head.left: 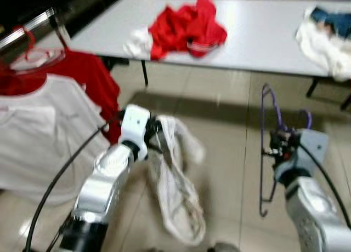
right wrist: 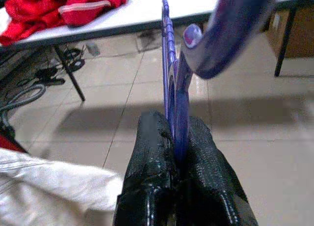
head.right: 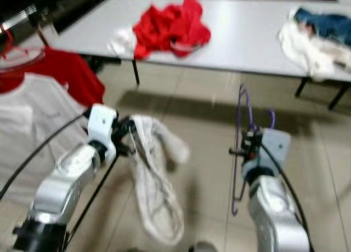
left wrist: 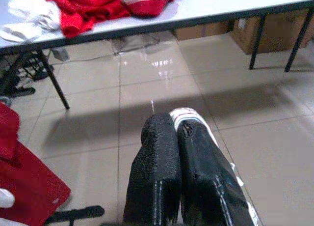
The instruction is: Hang hanger
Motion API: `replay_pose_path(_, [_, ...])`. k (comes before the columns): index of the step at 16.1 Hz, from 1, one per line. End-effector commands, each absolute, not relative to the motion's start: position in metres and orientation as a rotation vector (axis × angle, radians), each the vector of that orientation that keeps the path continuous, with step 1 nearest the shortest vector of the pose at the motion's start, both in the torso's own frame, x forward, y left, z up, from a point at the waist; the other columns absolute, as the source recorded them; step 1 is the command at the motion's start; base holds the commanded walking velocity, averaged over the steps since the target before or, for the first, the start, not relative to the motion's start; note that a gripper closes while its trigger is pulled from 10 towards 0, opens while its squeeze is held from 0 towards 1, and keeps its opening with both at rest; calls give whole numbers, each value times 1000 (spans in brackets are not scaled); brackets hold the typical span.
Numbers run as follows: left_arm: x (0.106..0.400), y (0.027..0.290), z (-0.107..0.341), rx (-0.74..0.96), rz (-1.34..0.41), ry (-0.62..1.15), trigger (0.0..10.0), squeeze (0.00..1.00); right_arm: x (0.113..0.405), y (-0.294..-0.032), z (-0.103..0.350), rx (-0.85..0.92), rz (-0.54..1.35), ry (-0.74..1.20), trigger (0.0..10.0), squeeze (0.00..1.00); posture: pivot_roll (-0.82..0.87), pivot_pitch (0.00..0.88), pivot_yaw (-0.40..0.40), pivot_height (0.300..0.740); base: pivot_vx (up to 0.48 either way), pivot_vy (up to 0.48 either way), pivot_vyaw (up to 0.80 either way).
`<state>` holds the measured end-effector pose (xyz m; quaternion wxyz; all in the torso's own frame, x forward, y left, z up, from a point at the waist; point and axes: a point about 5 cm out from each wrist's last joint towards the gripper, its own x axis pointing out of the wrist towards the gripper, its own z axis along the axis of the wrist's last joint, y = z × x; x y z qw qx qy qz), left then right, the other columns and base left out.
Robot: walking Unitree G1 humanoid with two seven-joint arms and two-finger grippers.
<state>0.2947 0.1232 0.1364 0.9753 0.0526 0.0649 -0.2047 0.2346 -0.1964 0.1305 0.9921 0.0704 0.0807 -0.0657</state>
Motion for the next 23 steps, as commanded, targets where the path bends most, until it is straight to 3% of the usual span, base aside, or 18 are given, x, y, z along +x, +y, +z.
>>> replay_pose_path(1, [297, 131, 153, 123, -390, 56, 10000, 0, 236, -189, 135, 160, -107, 139, 10000, 0, -125, 89, 83, 740, 307, 0, 0])
replay_pose_path(4, [298, 129, 153, 120, -394, 55, 10000, 0, 235, -190, 136, 170, -99, 133, 10000, 0, -128, 83, 85, 740, 307, 0, 0])
replay_pose_path(11, [297, 127, 149, 105, -386, 51, 10000, 0, 244, -188, 137, 146, -45, 130, 10000, 0, -150, 27, 66, 740, 306, 0, -800])
replay_pose_path(23, [298, 128, 148, 74, -324, 22, 10000, 0, 252, -191, 143, 62, 28, 115, 10000, 0, -162, 3, 24, 740, 307, 0, 0])
